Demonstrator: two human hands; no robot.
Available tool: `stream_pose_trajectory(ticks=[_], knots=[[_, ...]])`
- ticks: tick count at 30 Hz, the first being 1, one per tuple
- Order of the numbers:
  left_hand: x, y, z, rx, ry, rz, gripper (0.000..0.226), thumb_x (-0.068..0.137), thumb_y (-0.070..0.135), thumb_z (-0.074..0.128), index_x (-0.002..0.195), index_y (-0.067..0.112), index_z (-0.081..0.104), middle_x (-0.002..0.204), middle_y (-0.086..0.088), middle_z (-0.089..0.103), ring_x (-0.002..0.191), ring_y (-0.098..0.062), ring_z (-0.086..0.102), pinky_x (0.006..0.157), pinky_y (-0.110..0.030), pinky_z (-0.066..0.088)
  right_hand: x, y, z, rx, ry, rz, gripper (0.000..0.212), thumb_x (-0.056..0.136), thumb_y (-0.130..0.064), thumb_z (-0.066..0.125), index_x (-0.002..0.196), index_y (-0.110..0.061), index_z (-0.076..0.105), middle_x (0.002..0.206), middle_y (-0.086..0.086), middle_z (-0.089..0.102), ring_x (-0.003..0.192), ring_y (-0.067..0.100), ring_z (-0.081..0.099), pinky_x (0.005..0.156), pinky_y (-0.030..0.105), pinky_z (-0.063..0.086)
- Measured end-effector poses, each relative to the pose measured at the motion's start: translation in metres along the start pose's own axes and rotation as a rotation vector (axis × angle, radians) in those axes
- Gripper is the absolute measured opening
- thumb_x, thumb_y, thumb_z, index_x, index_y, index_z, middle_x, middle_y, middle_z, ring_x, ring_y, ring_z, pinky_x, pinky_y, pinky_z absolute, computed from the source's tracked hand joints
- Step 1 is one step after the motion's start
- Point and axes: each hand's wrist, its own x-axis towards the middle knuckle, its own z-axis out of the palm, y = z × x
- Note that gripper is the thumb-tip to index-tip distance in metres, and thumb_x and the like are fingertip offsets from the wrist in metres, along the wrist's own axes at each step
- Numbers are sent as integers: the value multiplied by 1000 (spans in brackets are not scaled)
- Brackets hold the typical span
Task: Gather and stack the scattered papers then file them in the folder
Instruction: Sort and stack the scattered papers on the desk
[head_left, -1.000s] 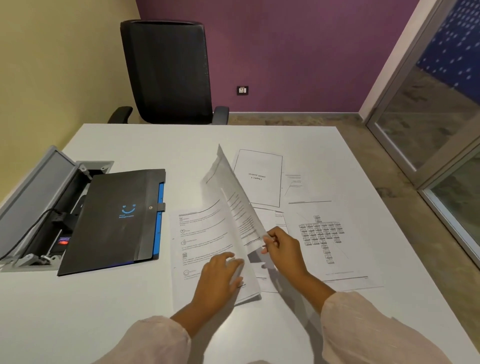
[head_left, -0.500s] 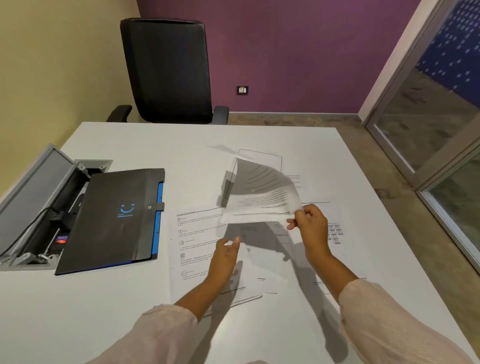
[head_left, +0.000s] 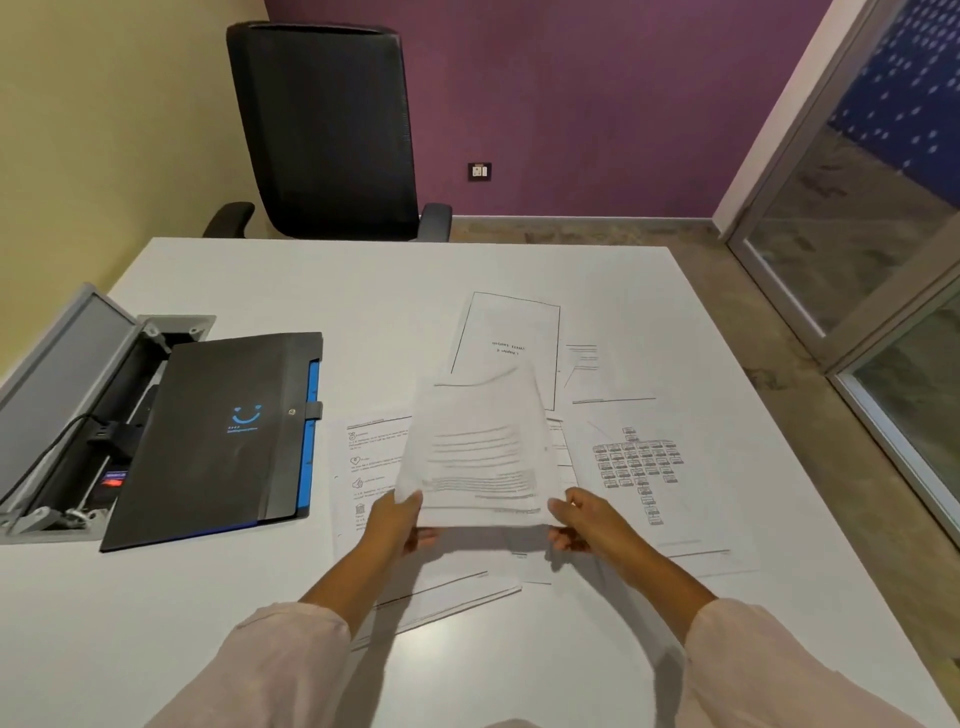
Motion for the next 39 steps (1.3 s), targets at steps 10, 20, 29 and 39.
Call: stream_pose_trajectory(ticks=[10,20,29,39], knots=[[-6,-31,-42,1,142,-7,33,95,20,47,124,4,47,117,-22,59,105,-42,58,83,-49,55,22,26,15,100,138,244,20,87,-8,55,68,-6,54,63,11,50,49,19,51,44,24,35],[-18,-36,-36,-69,101,25,32,95,18,46,125,7,46,111,-18,60,101,-38,59,89,-51,51,27,20,17,-214,379,91,11,73,-20,65,63,-23,60,73,-5,67,70,19,64,72,30,51],[-24,-46,-35,-85,100,16,18,96,8,41,113,9,48,87,-7,62,78,-26,60,63,-38,57,9,31,-62,-70,744,61,21,75,-19,62,59,-13,50,70,5,60,70,26,53,64,31,41],[-18,-45,-40,299,169,61,29,90,14,52,116,1,52,110,-15,59,93,-30,55,72,-35,52,-15,77,-111,458,835,103,17,82,-7,50,66,-8,46,72,10,49,72,25,48,63,29,37]])
